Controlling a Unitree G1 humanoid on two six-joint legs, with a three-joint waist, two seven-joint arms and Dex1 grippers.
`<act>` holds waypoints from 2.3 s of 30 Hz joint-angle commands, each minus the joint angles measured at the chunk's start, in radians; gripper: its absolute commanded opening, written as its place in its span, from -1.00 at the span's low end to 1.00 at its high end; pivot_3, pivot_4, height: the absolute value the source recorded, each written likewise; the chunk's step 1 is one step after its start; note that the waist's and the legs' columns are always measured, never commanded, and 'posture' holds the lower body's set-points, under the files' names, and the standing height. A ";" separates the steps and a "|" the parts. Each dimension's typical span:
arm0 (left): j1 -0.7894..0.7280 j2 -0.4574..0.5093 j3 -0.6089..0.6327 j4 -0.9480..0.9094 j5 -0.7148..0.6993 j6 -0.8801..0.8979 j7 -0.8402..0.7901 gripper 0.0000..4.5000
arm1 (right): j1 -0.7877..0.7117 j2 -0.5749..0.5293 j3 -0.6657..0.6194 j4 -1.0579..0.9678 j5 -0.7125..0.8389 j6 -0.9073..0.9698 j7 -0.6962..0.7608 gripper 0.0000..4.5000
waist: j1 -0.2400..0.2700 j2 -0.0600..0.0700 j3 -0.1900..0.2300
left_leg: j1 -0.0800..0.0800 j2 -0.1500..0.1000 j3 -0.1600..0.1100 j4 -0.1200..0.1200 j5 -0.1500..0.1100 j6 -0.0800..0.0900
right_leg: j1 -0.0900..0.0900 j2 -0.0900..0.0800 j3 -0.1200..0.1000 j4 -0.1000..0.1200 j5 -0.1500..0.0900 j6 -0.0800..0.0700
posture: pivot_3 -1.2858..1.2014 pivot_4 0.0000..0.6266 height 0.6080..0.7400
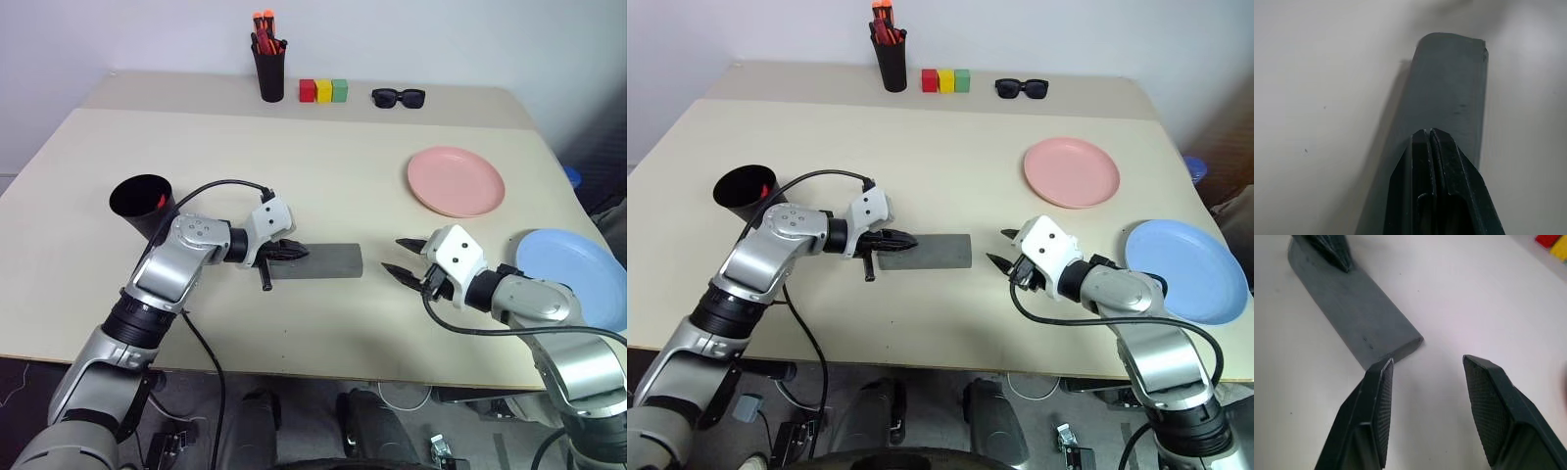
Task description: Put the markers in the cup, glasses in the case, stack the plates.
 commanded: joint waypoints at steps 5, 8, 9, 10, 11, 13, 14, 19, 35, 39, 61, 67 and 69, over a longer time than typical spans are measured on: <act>0.129 -0.086 0.112 -0.096 -0.062 -0.170 0.098 -0.98 | -0.217 -0.044 0.020 0.188 -0.112 0.043 -0.085 0.01 | -0.004 0.000 0.000 | 0.000 0.000 0.001 0.000 0.000 0.000 | -0.001 0.000 0.001 0.000 0.000 0.000 | 0.03 -0.52 0.88; 0.177 -0.111 0.163 -0.137 -0.107 -0.165 0.133 -0.98 | -0.363 -0.038 0.093 0.401 -0.215 -0.026 -0.132 0.01 | -0.006 0.001 0.000 | 0.000 0.001 0.001 0.000 0.000 0.000 | -0.001 0.000 0.001 0.000 0.000 0.000 | 0.03 -0.52 0.88; 0.196 -0.115 0.176 -0.155 -0.119 -0.168 0.140 -0.98 | -0.407 -0.042 0.129 0.482 -0.257 -0.068 -0.140 0.01 | -0.009 0.001 0.000 | 0.000 0.000 0.001 0.000 0.000 0.000 | -0.001 0.000 0.001 0.000 0.000 0.000 | 0.03 -0.52 0.88; 0.215 -0.120 0.189 -0.174 -0.132 -0.170 0.148 -0.98 | -0.449 -0.039 0.158 0.566 -0.286 -0.112 -0.142 0.01 | -0.007 0.001 0.000 | 0.001 0.001 0.002 0.000 0.000 0.000 | -0.001 0.000 0.001 0.000 0.000 0.000 | 0.03 -0.52 0.88; 0.232 -0.124 0.200 -0.192 -0.142 -0.173 0.156 -0.98 | -0.484 -0.033 0.184 0.647 -0.310 -0.158 -0.138 0.01 | -0.007 0.001 0.000 | 0.001 0.001 0.002 0.000 0.000 0.000 | -0.001 0.000 0.001 0.000 0.000 0.000 | 0.03 -0.52 0.88; 0.258 -0.131 0.214 -0.218 -0.148 -0.187 0.175 -0.98 | -0.538 -0.023 0.226 0.786 -0.357 -0.259 -0.139 0.01 | -0.004 0.001 0.000 | 0.000 0.001 0.002 -0.001 0.000 0.000 | -0.001 0.000 0.001 0.000 0.000 0.000 | 0.03 -0.52 0.88; 0.271 -0.134 0.220 -0.233 -0.154 -0.186 0.184 -0.98 | -0.565 -0.014 0.243 0.860 -0.377 -0.307 -0.143 0.01 | -0.003 0.001 0.000 | 0.000 0.001 0.002 -0.001 0.000 0.000 | -0.001 0.000 0.001 0.000 0.000 0.000 | 0.03 -0.52 0.88; 0.336 -0.135 0.220 -0.312 -0.153 -0.162 0.236 -0.98 | -0.661 0.024 0.304 1.136 -0.450 -0.483 -0.148 0.01 | -0.006 0.001 0.000 | 0.000 0.000 0.003 -0.001 0.000 0.000 | -0.001 -0.001 0.002 0.000 0.000 0.000 | 0.03 -0.52 0.88; 0.361 -0.158 0.194 -0.335 -0.155 -0.166 0.307 -1.00 | -0.636 0.013 0.280 1.153 -0.560 -0.600 -0.230 -0.97 | -0.006 0.002 0.000 | 0.001 0.001 0.003 -0.001 0.000 0.000 | -0.001 -0.001 0.002 0.001 0.000 0.000 | 0.03 -0.52 0.88; 0.328 -0.169 0.180 -0.296 -0.150 -0.190 0.292 -1.00 | -0.490 -0.092 0.166 0.874 -0.526 -0.546 -0.193 -0.97 | 0.004 0.003 0.000 | 0.001 0.001 0.003 -0.001 0.000 0.000 | -0.001 -0.001 0.002 0.001 0.000 0.000 | 0.03 -0.52 0.88; 0.168 -0.269 0.079 -0.027 -0.165 -0.347 0.080 -1.00 | 0.425 -0.238 -0.520 0.182 -0.248 -0.146 0.117 -0.55 | -0.010 0.012 -0.005 | 0.010 0.000 0.003 -0.001 0.000 0.001 | 0.007 0.001 0.005 0.000 0.000 0.000 | 0.03 -0.52 0.88; 0.201 -0.250 0.083 -0.061 -0.161 -0.333 0.086 -1.00 | 0.345 -0.242 -0.520 0.121 -0.185 -0.138 0.133 0.56 | -0.006 0.012 -0.005 | 0.010 0.000 0.003 -0.001 0.000 0.001 | 0.007 0.001 0.005 -0.001 0.000 0.000 | 0.03 -0.52 0.88; 0.205 -0.248 0.083 -0.067 -0.160 -0.330 0.091 -1.00 | 0.302 -0.227 -0.500 0.087 -0.119 -0.094 0.153 0.56 | -0.006 0.012 -0.005 | 0.010 0.000 0.003 -0.001 0.000 0.001 | 0.007 0.001 0.005 -0.001 0.000 0.000 | 0.03 -0.52 0.88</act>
